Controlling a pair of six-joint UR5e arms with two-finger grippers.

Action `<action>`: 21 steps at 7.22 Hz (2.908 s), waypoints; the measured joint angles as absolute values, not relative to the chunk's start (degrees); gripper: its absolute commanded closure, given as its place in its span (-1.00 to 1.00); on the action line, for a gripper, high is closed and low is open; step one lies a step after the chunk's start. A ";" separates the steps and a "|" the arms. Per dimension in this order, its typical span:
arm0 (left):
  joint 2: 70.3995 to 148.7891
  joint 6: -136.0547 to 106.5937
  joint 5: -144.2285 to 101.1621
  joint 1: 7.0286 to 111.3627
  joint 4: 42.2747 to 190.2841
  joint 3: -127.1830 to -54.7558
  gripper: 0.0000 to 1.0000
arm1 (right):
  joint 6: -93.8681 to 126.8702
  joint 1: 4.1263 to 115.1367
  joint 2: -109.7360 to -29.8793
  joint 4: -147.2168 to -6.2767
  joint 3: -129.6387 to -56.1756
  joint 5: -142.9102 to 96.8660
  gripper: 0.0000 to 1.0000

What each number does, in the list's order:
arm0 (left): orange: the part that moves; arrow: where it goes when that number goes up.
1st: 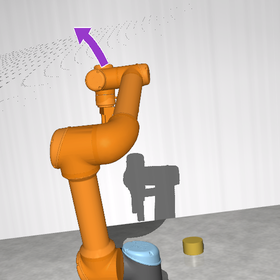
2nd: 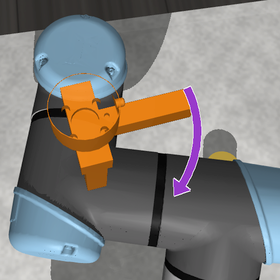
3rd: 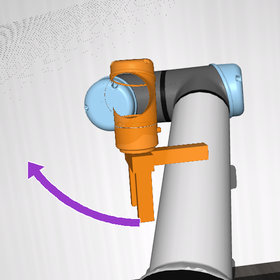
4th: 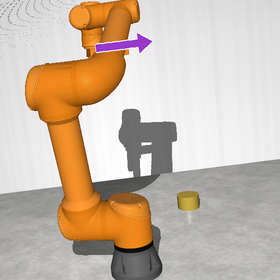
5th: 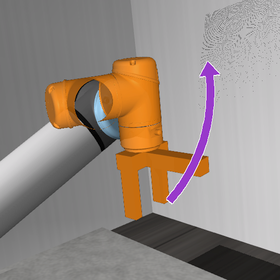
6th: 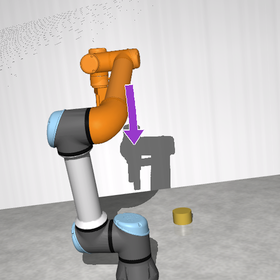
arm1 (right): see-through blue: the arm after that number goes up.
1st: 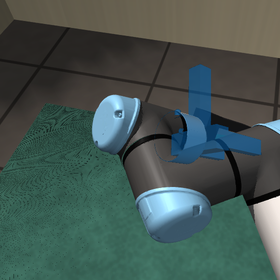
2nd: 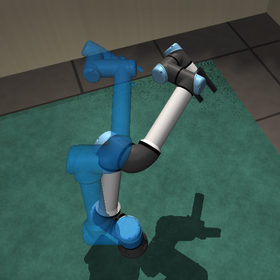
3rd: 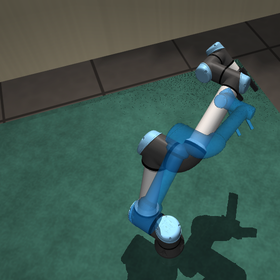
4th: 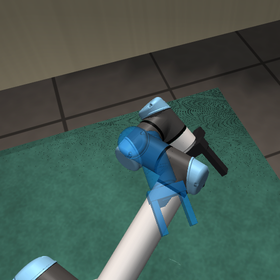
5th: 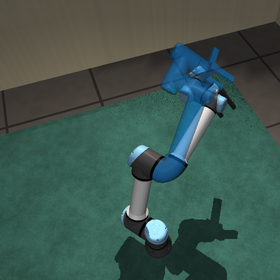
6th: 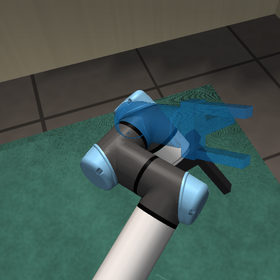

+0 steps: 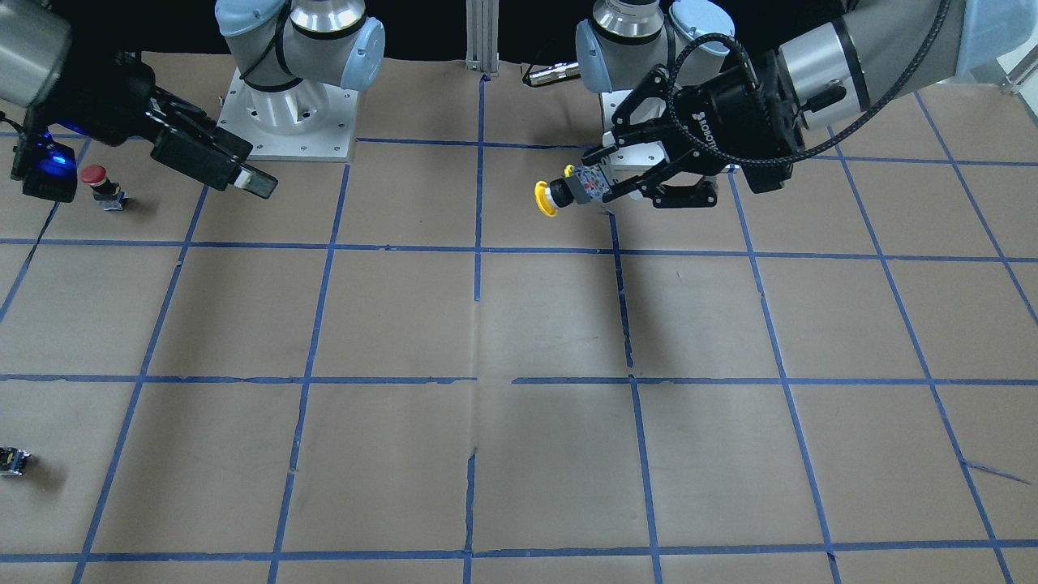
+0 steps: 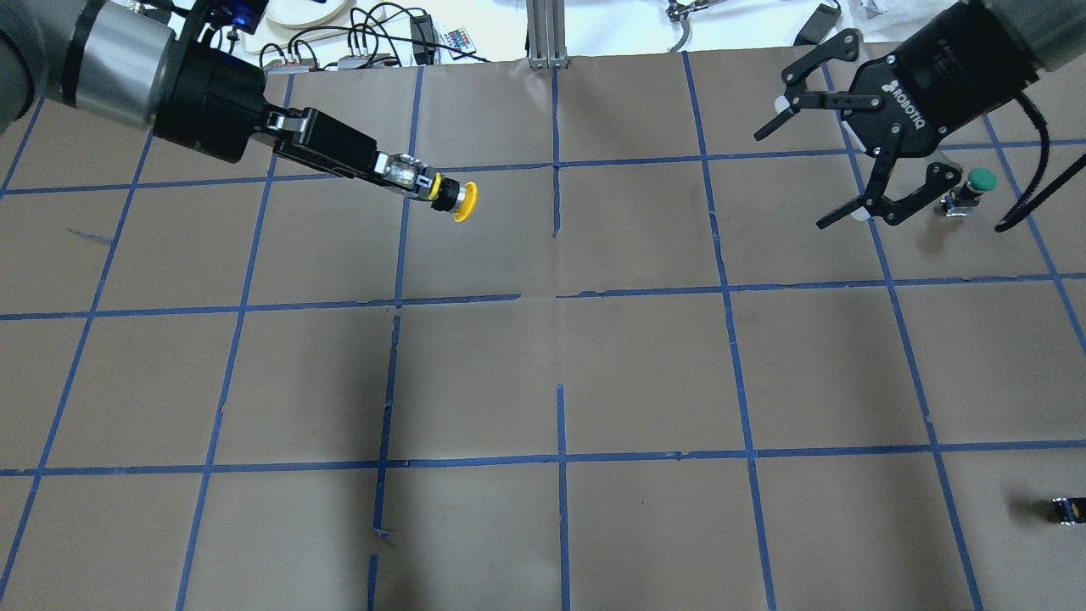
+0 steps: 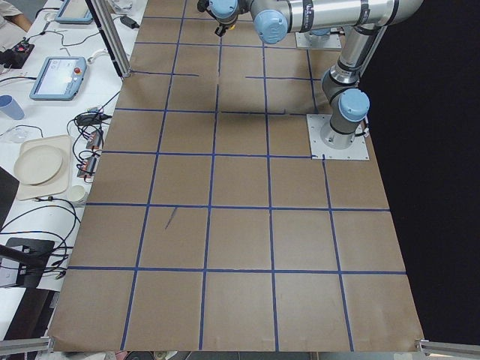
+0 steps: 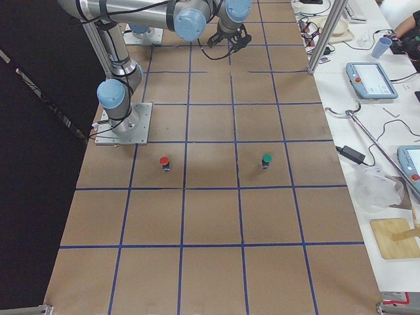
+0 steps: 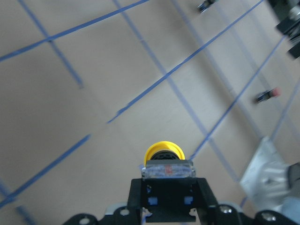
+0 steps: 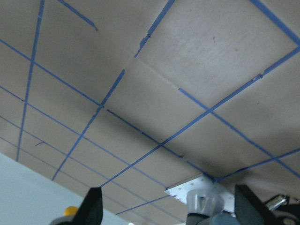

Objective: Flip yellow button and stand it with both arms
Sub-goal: 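Lift the button with the left gripper and carry it toward the table center, then hold the button still with the left gripper while the right gripper approaches the yellow cap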

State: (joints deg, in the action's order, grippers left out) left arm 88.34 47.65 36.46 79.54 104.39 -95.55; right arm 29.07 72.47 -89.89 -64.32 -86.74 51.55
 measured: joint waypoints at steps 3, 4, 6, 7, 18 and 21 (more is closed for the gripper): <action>87.08 41.12 18.57 83.83 104.85 -102.44 0.97 | 36.76 71.15 -90.44 -53.49 -84.99 39.71 -0.99; 87.10 39.87 13.48 85.37 104.64 -103.39 0.97 | 37.22 71.60 -90.49 -51.71 -85.46 36.79 -0.99; 87.12 39.19 4.99 86.78 104.50 -105.17 0.97 | 37.50 73.45 -90.61 -50.37 -86.37 33.79 -0.99; 87.37 39.07 2.39 87.02 104.47 -105.48 0.97 | 37.52 74.10 -90.71 -49.14 -86.56 32.32 -0.99; 87.80 35.51 -0.33 87.10 104.32 -105.07 0.97 | 37.73 79.49 -89.46 -44.58 -88.52 16.84 -0.96; 87.80 35.51 -0.35 87.10 104.33 -105.04 0.97 | 37.57 79.54 -88.66 -44.58 -88.59 16.36 -0.44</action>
